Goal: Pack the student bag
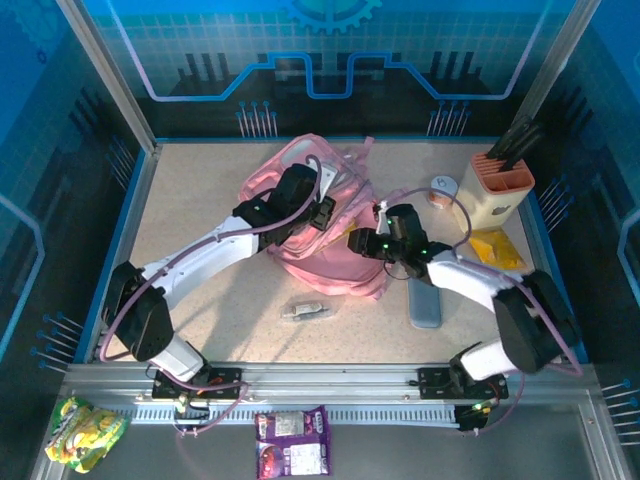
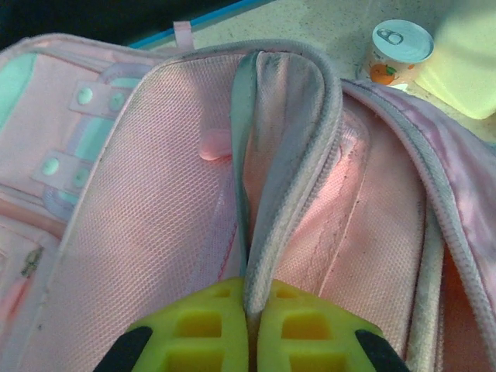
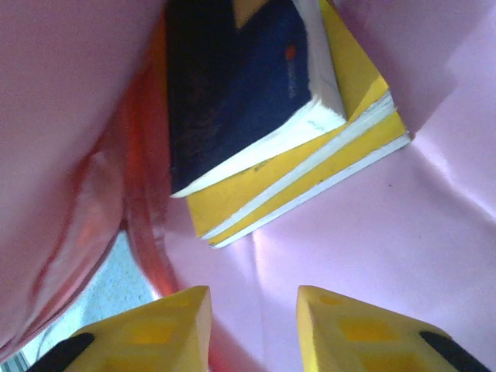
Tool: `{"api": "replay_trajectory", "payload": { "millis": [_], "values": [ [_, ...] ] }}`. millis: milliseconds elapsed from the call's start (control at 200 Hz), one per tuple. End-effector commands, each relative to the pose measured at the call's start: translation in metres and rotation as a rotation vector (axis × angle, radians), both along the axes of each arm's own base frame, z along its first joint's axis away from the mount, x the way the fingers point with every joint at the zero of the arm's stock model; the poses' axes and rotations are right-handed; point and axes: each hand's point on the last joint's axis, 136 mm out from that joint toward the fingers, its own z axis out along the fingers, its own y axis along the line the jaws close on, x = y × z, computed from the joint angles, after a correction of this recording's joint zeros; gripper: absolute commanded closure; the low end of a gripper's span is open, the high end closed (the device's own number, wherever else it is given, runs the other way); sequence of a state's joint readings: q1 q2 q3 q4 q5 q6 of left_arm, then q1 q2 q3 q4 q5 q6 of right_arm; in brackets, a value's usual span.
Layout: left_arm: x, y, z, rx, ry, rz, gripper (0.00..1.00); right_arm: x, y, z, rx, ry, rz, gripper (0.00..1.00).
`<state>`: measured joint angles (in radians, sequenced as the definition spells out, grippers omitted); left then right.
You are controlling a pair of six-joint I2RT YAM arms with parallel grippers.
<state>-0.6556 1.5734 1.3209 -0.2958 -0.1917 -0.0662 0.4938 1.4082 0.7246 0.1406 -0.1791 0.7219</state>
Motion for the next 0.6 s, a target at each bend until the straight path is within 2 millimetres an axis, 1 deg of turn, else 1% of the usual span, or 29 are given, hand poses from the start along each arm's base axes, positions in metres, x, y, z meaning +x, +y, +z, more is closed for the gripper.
{"api": "replay_trajectory", "payload": {
  "millis": [0,30,75,105,155,190,235,245,285,290,320,370,415,475,555,565,595],
  "values": [
    [0.008,-0.010,0.008,-0.181,0.040,0.083,1.00,-0.025,-0.020,0.003,-0.099,-0.043,-0.007,0.63],
    [0.009,-0.010,0.005,-0.193,0.061,0.102,1.00,-0.030,-0.019,0.010,-0.094,-0.066,0.004,0.62],
    [0.008,-0.011,0.001,-0.205,0.096,0.114,0.94,-0.037,-0.018,0.019,-0.103,-0.083,0.026,0.60],
    [0.006,-0.013,-0.001,-0.211,0.115,0.113,0.88,-0.040,-0.019,0.023,-0.123,-0.083,0.032,0.60],
    [0.003,-0.010,-0.002,-0.222,0.144,0.138,0.75,-0.045,-0.019,0.029,-0.150,-0.088,0.049,0.59],
    [-0.001,-0.005,-0.001,-0.254,0.170,0.167,0.69,-0.050,-0.016,0.035,-0.153,-0.100,0.073,0.58],
    [-0.009,-0.003,0.005,-0.344,0.198,0.163,0.62,-0.056,-0.010,0.042,-0.139,-0.119,0.112,0.57],
    [-0.010,-0.002,0.009,-0.372,0.201,0.162,0.59,-0.058,-0.009,0.042,-0.134,-0.122,0.123,0.56],
    [-0.016,0.001,0.012,-0.459,0.212,0.150,0.49,-0.064,-0.003,0.048,-0.116,-0.142,0.158,0.55],
    [-0.017,0.001,0.015,-0.472,0.208,0.147,0.48,-0.065,-0.002,0.048,-0.115,-0.145,0.162,0.55],
    [-0.022,0.006,0.014,-0.515,0.216,0.153,0.44,-0.069,0.001,0.048,-0.117,-0.149,0.181,0.53],
    [-0.030,0.020,0.013,-0.552,0.211,0.191,0.40,-0.075,0.005,0.046,-0.126,-0.144,0.202,0.50],
    [-0.035,0.036,0.007,-0.547,0.207,0.244,0.37,-0.079,0.008,0.041,-0.133,-0.115,0.216,0.49],
    [-0.042,0.062,-0.007,-0.524,0.225,0.346,0.33,-0.085,0.016,0.033,-0.127,-0.074,0.241,0.49],
    [-0.051,0.096,-0.031,-0.531,0.274,0.466,0.32,-0.094,0.028,0.024,-0.118,-0.033,0.277,0.47],
    [-0.052,0.099,-0.031,-0.539,0.276,0.477,0.32,-0.096,0.029,0.021,-0.118,-0.025,0.280,0.47],
    [-0.055,0.111,-0.043,-0.548,0.297,0.522,0.31,-0.099,0.032,0.016,-0.119,-0.006,0.286,0.47]
  ]
}}
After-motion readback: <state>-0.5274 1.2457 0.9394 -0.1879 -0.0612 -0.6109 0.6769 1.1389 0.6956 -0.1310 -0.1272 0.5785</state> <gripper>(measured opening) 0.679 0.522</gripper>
